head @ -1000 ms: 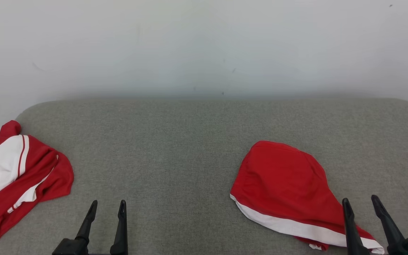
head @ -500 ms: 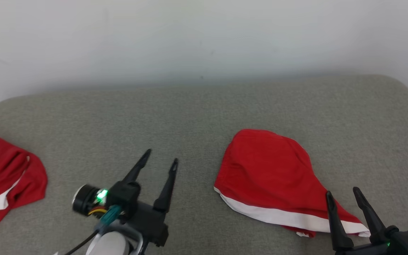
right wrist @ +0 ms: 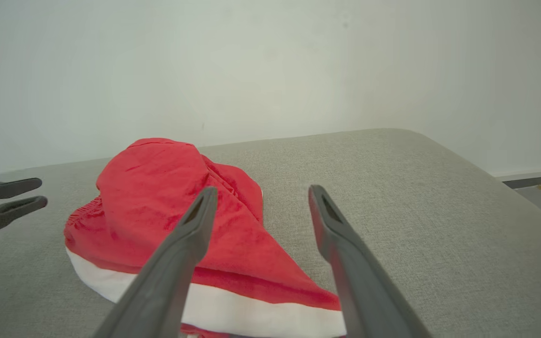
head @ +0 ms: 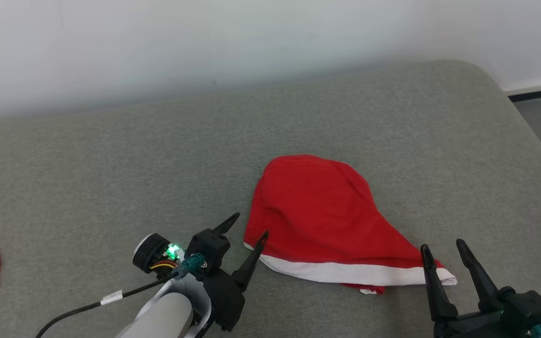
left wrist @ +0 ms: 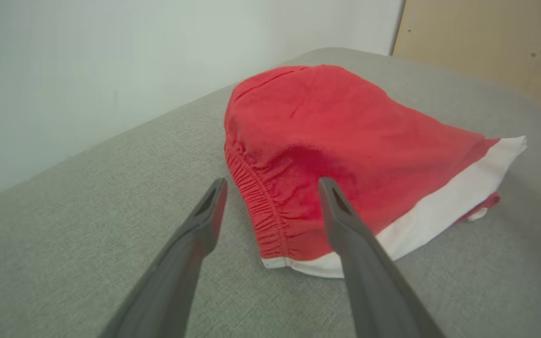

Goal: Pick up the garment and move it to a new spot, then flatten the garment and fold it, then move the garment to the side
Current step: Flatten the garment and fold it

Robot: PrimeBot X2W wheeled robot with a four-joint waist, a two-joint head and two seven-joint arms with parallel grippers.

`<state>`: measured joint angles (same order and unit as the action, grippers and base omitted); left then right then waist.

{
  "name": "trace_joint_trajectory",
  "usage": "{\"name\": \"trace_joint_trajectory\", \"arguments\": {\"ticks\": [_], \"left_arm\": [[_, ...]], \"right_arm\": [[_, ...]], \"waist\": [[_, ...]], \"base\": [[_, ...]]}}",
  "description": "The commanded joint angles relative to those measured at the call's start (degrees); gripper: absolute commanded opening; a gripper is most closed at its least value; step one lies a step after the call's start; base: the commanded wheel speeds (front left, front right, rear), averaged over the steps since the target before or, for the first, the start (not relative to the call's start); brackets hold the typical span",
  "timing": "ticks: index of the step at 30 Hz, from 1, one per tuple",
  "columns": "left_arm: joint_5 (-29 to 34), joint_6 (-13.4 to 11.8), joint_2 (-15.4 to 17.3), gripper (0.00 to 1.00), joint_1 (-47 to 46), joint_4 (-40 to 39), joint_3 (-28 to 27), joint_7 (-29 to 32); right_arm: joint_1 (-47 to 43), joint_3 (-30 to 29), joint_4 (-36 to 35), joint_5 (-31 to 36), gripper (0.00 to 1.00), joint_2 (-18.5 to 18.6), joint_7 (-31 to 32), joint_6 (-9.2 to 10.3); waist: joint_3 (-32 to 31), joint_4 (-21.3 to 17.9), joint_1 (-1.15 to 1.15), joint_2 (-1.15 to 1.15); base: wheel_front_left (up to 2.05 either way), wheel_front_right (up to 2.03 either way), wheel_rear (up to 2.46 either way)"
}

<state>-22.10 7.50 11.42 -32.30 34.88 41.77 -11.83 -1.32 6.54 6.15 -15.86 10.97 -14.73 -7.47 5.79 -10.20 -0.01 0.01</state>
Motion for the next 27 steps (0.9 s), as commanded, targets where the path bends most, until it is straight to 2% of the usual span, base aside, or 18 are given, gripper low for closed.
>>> {"name": "trace_joint_trajectory", "arguments": {"ticks": [1,7,14,15,16,21,27], "left_arm": [[-1.19,-0.1,0.38,1.0,-1.08,1.25,1.17,0.16],[-4.76,-0.1,0.55,1.0,-3.7,7.41,4.97,-0.33],[-8.65,-0.1,-1.4,1.0,-6.16,13.44,9.33,-0.49],[-9.13,-0.1,-1.5,0.18,-6.49,13.94,9.92,-0.63],[-9.82,-0.1,-1.68,0.0,-6.76,14.33,10.58,-0.8],[-11.98,-0.1,-1.51,0.0,-7.9,15.35,12.02,-2.42],[-13.3,-0.6,0.41,0.0,-7.88,13.55,7.76,-3.43]], "right_arm": [[0.62,0.08,0.24,-0.35,1.0,0.04,-0.37,-0.06],[1.49,0.31,1.13,-0.55,1.0,-0.55,-0.46,-0.07],[2.29,0.47,1.47,-0.62,1.0,-0.82,-0.5,-0.07],[2.24,0.35,1.32,-0.6,1.0,-0.85,-0.51,-0.06],[2.12,0.19,1.23,-0.55,1.0,-0.85,-0.51,-0.07],[0.97,-0.68,0.84,-0.07,1.0,-0.7,-0.51,-0.06],[-0.47,-0.83,0.73,0.19,1.0,-0.58,-0.51,-0.07]], "waist": [[1.36,-2.01,0.01,-0.01],[2.74,-4.03,0.01,-0.01],[3.34,-5.04,0.01,-0.01],[3.31,-5.03,0.01,-0.01],[3.19,-4.9,0.01,-0.01],[1.98,-2.99,0.01,-0.01],[-0.37,1.76,0.01,-0.01]], "base": [[0.0,0.0,0.0],[0.0,0.0,0.0],[0.0,0.0,0.0],[0.0,0.0,0.0],[0.0,0.0,0.0],[0.0,0.0,0.0],[0.0,0.0,0.0]]}}
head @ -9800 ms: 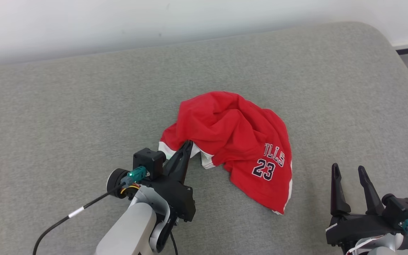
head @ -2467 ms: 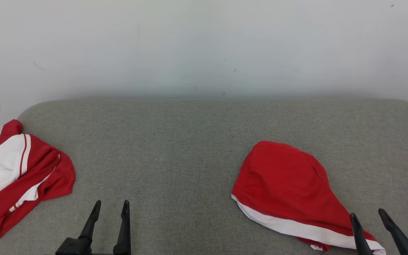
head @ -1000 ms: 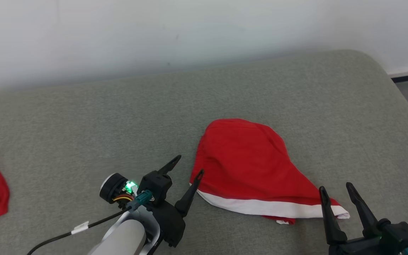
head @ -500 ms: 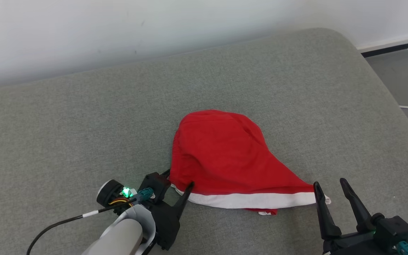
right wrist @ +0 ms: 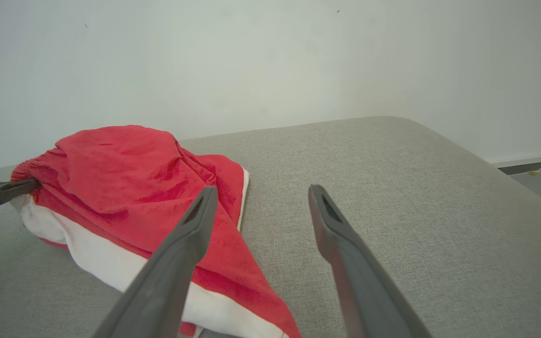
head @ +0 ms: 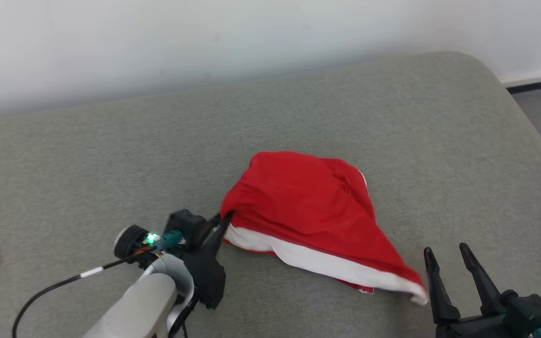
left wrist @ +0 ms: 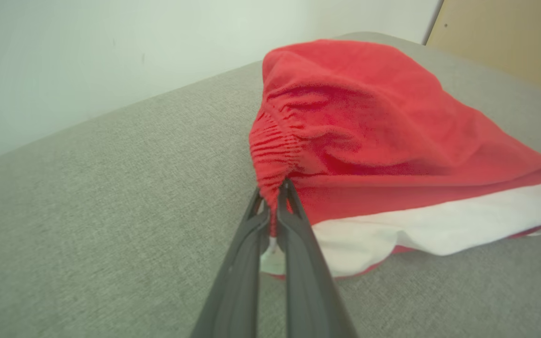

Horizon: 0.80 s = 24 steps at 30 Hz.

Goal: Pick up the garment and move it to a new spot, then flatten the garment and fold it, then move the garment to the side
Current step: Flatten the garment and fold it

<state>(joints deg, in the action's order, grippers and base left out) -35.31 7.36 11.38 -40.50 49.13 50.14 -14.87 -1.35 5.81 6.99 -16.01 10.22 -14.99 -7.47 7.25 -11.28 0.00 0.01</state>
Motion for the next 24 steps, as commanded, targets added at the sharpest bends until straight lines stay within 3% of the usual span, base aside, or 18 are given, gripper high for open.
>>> {"name": "trace_joint_trajectory", "arguments": {"ticks": [1,11,15,20,22,24], "left_arm": [[0.03,-0.73,0.97,0.0,0.9,-1.98,-1.7,-0.41],[0.92,-4.33,6.56,0.0,15.9,-14.21,-8.15,-0.35],[-0.64,-6.19,7.15,0.0,22.38,-18.01,-10.68,-0.36],[-1.45,-6.62,6.79,0.0,26.59,-19.56,-11.67,-0.36],[-0.51,-7.24,6.21,1.0,27.09,-20.83,-12.72,-0.36],[0.29,-7.76,5.68,1.0,27.94,-22.66,-14.55,-0.36]], "right_arm": [[-0.69,-0.19,-0.07,0.3,1.0,0.27,-0.26,-0.07],[-2.18,-0.01,0.47,0.34,1.0,0.58,-0.25,-0.06],[-2.84,-0.36,0.64,0.36,1.0,0.57,-0.25,-0.07],[-3.4,-0.18,1.14,0.14,1.0,0.48,-0.26,-0.06],[-3.46,-0.09,1.31,0.07,1.0,0.53,-0.26,-0.06],[-3.46,-0.06,1.3,-0.22,1.0,0.79,-0.26,-0.07]], "waist": [[-2.27,3.79,0.0,-0.01],[-4.82,10.24,0.0,-0.01],[-5.39,11.33,0.0,-0.01],[-6.12,11.95,0.0,-0.01],[-6.66,12.16,0.0,-0.01],[-7.18,12.31,0.0,-0.01]], "base": [[0.0,0.0,0.0],[0.0,0.0,0.0],[0.0,0.0,0.0],[0.0,0.0,0.0],[0.0,0.0,0.0],[0.0,0.0,0.0]]}}
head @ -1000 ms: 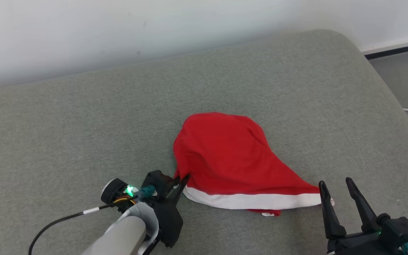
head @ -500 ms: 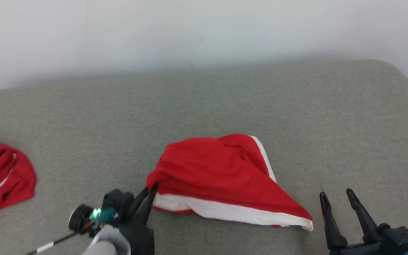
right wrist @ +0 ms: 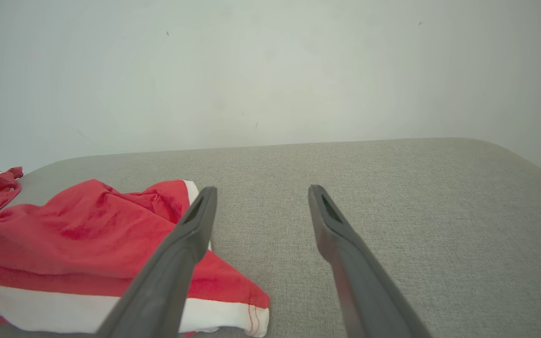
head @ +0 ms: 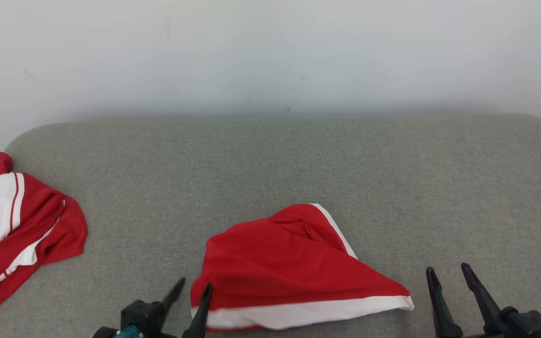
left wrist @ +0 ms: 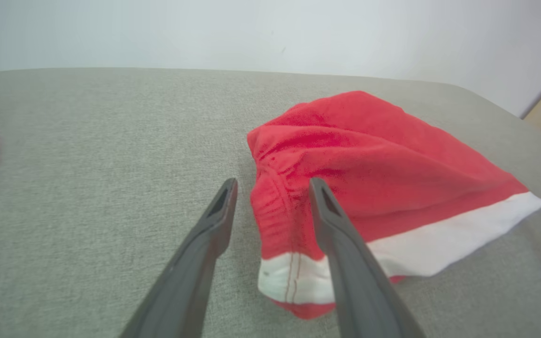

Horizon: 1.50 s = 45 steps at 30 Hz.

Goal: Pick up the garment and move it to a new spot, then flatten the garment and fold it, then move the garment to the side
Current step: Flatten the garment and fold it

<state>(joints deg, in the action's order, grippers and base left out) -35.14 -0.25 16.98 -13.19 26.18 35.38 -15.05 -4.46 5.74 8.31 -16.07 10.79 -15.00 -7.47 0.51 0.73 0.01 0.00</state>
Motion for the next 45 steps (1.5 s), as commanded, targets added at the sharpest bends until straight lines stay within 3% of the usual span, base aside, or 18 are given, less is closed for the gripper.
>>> {"name": "trace_joint_trajectory", "arguments": {"ticks": [1,12,24,45], "left_arm": [[0.72,-0.31,-0.03,1.0,0.92,-0.78,-0.85,-0.18],[9.67,-1.27,-1.94,1.0,6.68,-11.85,-14.74,-0.19],[17.19,0.5,-4.62,1.0,13.46,-17.51,-26.89,-0.19],[23.96,5.07,-8.37,1.0,15.84,-15.59,-31.4,-0.2]], "right_arm": [[-0.4,-0.02,-0.09,-0.15,1.0,0.25,-0.25,-0.07],[-1.18,-1.49,-0.85,-0.42,1.0,-0.12,-0.25,-0.06],[-3.39,-5.02,-2.29,0.08,1.0,-0.97,-0.25,-0.07],[-4.74,-5.61,-2.57,0.7,1.0,-1.42,0.72,-0.06]], "waist": [[-0.63,0.36,-0.01,0.0],[-2.58,0.09,-0.01,0.0],[-3.3,0.07,-0.01,0.0],[-3.16,0.0,-0.01,0.0]], "base": [[0.0,0.0,0.0],[0.0,0.0,0.0],[0.0,0.0,0.0],[0.0,0.0,0.0]]}}
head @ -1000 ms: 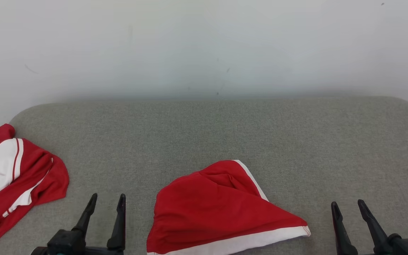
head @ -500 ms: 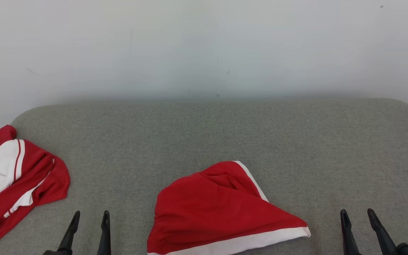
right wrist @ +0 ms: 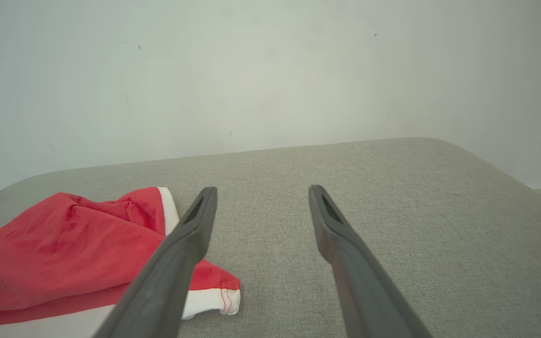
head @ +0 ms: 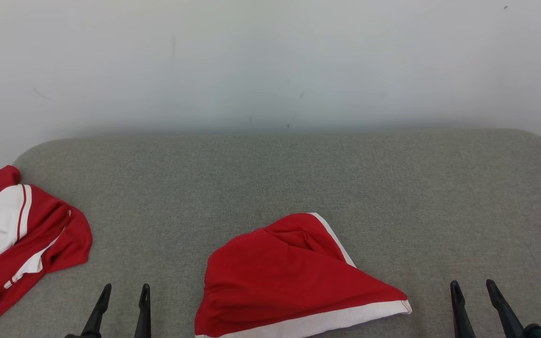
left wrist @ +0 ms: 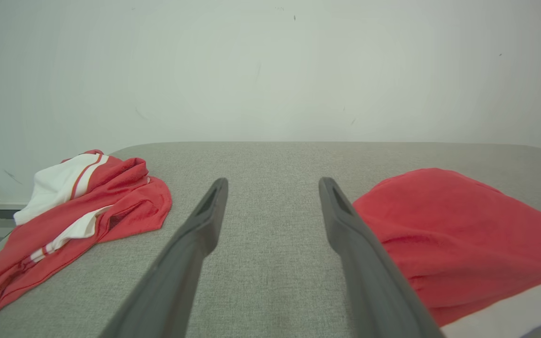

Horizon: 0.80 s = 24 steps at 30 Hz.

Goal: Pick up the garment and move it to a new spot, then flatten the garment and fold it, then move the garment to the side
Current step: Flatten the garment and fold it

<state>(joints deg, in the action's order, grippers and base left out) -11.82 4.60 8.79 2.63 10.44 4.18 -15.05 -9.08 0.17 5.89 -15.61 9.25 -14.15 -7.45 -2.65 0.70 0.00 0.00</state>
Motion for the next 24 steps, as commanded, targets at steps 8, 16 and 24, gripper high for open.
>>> {"name": "trace_joint_trajectory", "arguments": {"ticks": [8,16,24], "left_arm": [[-0.3,2.0,-0.12,1.0,-0.41,1.97,0.95,-0.19],[-1.08,2.97,0.41,1.0,-0.17,7.89,10.12,-0.19],[-4.81,2.79,1.41,1.0,-2.96,14.95,19.02,-0.19]], "right_arm": [[0.82,1.73,1.22,-0.33,1.0,1.27,1.38,-0.08],[3.33,4.58,6.16,-1.32,1.0,3.61,2.39,-0.08],[6.68,7.96,15.06,-3.56,1.0,4.9,1.9,-0.07]], "waist": [[0.2,0.7,0.0,0.0],[1.31,1.56,0.0,0.0],[2.18,2.18,0.0,0.0]], "base": [[0.0,0.0,0.0],[0.0,0.0,0.0],[0.0,0.0,0.0]]}}
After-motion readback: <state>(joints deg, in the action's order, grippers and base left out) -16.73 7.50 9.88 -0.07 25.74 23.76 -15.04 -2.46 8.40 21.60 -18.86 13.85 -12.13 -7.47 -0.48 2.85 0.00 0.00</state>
